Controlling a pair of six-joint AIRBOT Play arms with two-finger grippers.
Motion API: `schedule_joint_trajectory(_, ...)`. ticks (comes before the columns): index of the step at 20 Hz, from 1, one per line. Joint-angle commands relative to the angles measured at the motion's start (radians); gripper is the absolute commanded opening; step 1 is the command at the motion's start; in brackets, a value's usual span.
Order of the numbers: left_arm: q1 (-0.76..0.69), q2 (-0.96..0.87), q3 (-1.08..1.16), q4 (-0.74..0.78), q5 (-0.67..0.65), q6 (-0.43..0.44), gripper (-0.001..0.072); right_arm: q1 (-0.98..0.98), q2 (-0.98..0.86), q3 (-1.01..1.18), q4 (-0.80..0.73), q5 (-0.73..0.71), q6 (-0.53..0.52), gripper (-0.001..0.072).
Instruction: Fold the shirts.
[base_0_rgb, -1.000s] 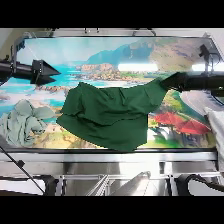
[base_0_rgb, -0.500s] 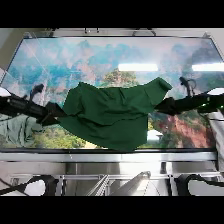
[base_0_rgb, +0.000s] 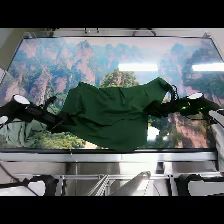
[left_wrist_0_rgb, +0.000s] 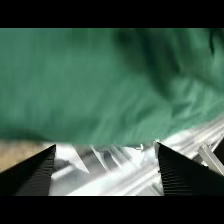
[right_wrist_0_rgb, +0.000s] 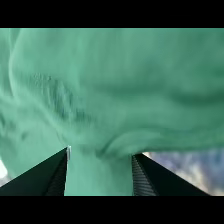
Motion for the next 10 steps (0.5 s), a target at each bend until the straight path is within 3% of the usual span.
schedule_joint_trajectory(1, -0.059, -0.138, 0.118, 0.002, 0.024, -0.013, 0.0334, 0.010, -0.009, 0.013, 0.080, -0.109, -0.004, 0.0329)
schedule_joint_trajectory(2, -0.076, -0.170, 0.149, 0.003, 0.023, -0.015, 0.0130, 0.010, -0.009, 0.018, 0.113, -0.116, -0.020, 0.0240)
schedule_joint_trajectory(3, -0.092, -0.192, 0.173, 0.003, 0.021, -0.015, -0.0001, 0.010, -0.009, 0.022, 0.145, -0.117, -0.050, 0.0135)
schedule_joint_trajectory(4, -0.106, -0.205, 0.192, 0.003, 0.023, -0.014, -0.0001, 0.009, -0.009, 0.028, 0.164, -0.117, -0.061, 0.0022)
schedule_joint_trajectory(10, -0.121, -0.171, 0.244, 0.035, -0.011, -0.014, 0.0000, 0.007, 0.005, 0.074, 0.170, -0.105, -0.068, 0.0021)
